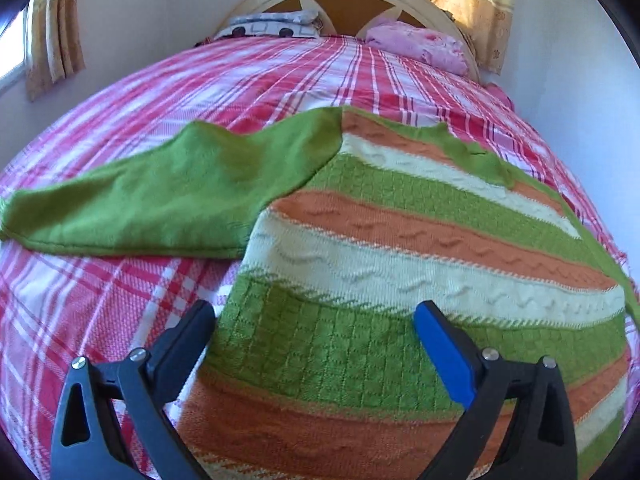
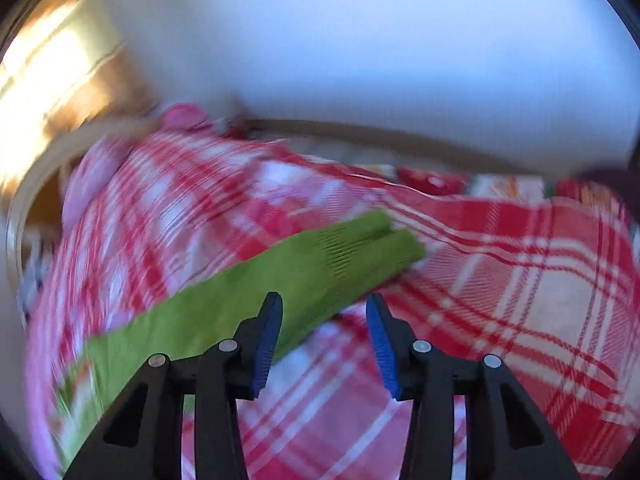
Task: Fold small clothes
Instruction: 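Grasp the green sleeve cuff with the right gripper, then carry the sleeve across the sweater body with the right gripper and release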
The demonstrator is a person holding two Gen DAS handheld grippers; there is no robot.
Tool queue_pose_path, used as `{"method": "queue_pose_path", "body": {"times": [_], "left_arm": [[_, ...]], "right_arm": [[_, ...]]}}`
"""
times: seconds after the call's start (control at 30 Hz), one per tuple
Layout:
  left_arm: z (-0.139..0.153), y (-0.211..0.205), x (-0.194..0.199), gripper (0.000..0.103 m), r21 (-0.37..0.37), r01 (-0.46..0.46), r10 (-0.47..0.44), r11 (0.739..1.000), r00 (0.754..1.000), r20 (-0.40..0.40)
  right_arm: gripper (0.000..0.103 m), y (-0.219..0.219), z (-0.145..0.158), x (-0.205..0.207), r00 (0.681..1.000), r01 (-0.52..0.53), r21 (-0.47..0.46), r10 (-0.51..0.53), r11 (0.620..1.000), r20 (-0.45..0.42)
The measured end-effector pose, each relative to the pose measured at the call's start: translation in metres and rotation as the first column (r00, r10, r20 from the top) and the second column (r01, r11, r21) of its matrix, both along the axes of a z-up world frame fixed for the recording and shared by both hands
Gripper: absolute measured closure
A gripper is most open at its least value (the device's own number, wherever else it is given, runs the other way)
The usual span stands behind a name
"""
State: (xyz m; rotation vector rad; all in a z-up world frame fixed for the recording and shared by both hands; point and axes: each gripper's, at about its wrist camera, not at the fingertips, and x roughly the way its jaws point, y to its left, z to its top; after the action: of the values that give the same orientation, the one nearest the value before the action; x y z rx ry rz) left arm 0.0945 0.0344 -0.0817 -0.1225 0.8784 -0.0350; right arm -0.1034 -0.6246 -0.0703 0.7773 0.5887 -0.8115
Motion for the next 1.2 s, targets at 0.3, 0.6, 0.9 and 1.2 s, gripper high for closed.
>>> {"method": "queue_pose_path", "body": {"times": [0.3,0.6,0.9,1.2], "left_arm": [[-0.004,0.001,0.001,0.0,-0.012,-0.017,0.017,1.0,1.0,-0.025],[-0.006,0.003,0.004,0.0,-0.021,-0.018,0.018,1.0,0.999,-0.032],[-0.004,0.006,0.001,0.0,-0.048,-0.018,0.017,0.999,1.0,-0.022],[0.027,0.016,-0.032,0.0,-0.077,0.034,-0.027,0.996,0.996,0.084]], "right_arm": [[0.058,-0.059,-0.041,0.005,0.994,0.091,0.203,-0.102,0.975,0.043],[0.095,-0.056,-0.034,0.017,0.997,0.075,0.041,-0.075,0.996,0.014],[0.096,0.048,0.074,0.033,0.991,-0.105,-0.391,0.131,0.914,0.038],[0.097,0.239,0.116,0.109,0.827,-0.495,-0.494,0.562,0.715,-0.015]]}}
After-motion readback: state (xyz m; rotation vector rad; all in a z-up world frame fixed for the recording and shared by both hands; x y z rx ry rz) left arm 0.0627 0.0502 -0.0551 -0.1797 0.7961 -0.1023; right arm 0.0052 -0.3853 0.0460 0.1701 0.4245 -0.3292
